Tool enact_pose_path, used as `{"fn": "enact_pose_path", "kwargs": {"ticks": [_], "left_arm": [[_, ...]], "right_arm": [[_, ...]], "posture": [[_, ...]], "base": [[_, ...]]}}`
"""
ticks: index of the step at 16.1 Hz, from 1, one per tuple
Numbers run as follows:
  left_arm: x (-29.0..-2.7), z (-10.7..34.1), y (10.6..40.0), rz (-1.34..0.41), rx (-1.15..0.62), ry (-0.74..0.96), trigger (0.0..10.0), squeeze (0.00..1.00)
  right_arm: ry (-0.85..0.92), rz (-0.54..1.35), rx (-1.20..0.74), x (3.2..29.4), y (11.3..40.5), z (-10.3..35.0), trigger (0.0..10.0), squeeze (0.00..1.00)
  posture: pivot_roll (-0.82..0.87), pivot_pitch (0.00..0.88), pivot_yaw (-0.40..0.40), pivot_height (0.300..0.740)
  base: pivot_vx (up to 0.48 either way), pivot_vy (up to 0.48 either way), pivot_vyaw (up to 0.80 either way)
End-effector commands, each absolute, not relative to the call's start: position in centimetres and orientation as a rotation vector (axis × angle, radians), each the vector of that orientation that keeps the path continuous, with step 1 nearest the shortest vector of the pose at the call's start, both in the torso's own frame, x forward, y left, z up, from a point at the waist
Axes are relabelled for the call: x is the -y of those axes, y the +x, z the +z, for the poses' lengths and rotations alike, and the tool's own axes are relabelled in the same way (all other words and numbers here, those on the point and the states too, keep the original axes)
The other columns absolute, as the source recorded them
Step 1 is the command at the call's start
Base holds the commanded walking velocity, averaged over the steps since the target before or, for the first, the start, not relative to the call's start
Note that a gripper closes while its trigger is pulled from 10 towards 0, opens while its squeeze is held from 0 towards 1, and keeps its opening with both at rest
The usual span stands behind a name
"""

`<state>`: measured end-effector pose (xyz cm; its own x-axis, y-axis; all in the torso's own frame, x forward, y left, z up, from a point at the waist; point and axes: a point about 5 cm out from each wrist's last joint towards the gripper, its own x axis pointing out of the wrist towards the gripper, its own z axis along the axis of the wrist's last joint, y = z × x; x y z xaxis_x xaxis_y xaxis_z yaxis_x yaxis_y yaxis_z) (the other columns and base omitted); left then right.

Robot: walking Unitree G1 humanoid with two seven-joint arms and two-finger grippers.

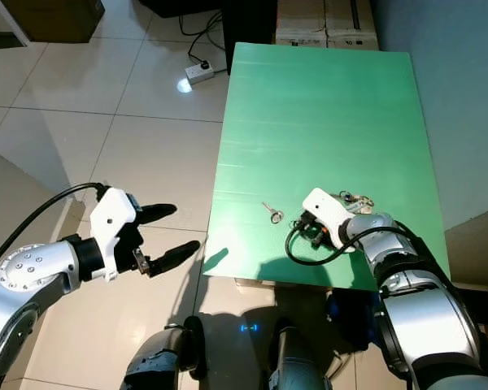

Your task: Hang keys on a hook

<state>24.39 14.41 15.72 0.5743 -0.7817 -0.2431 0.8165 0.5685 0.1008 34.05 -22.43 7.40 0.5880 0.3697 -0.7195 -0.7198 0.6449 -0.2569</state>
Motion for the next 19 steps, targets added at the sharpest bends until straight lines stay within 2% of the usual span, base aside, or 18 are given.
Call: {"fn": "enact_pose_path", "kwargs": {"ticks": [1, 9, 16, 19], "left_arm": [[-14.1, 15.7, 23.9, -0.973, -0.178, 0.213, 10.0, 0.0], [-13.8, 15.7, 24.1, -0.983, -0.173, 0.22, 10.0, 0.0], [-13.7, 15.8, 24.4, -0.989, -0.166, 0.227, 10.0, 0.0], [-13.7, 15.9, 24.4, -0.991, -0.165, 0.229, 10.0, 0.0]], "right_arm": [[-0.56, 0.68, -0.737, 23.0, 33.2, 6.4, 0.0, 0.0], [-0.518, 0.68, -0.708, 22.9, 33.3, 6.6, 0.0, 0.0], [-0.333, 0.628, -0.611, 23.6, 34.2, 8.5, 0.0, 0.0], [-0.32, 0.625, -0.601, 23.8, 34.2, 8.7, 0.0, 0.0]], "posture": [[0.09, 0.29, 0.066, 0.74], [0.09, 0.288, 0.075, 0.74], [0.08, 0.284, 0.081, 0.74], [0.08, 0.284, 0.082, 0.74]], "base": [[0.0, 0.0, 0.0], [0.0, 0.0, 0.0], [0.0, 0.0, 0.0], [0.0, 0.0, 0.0]]}}
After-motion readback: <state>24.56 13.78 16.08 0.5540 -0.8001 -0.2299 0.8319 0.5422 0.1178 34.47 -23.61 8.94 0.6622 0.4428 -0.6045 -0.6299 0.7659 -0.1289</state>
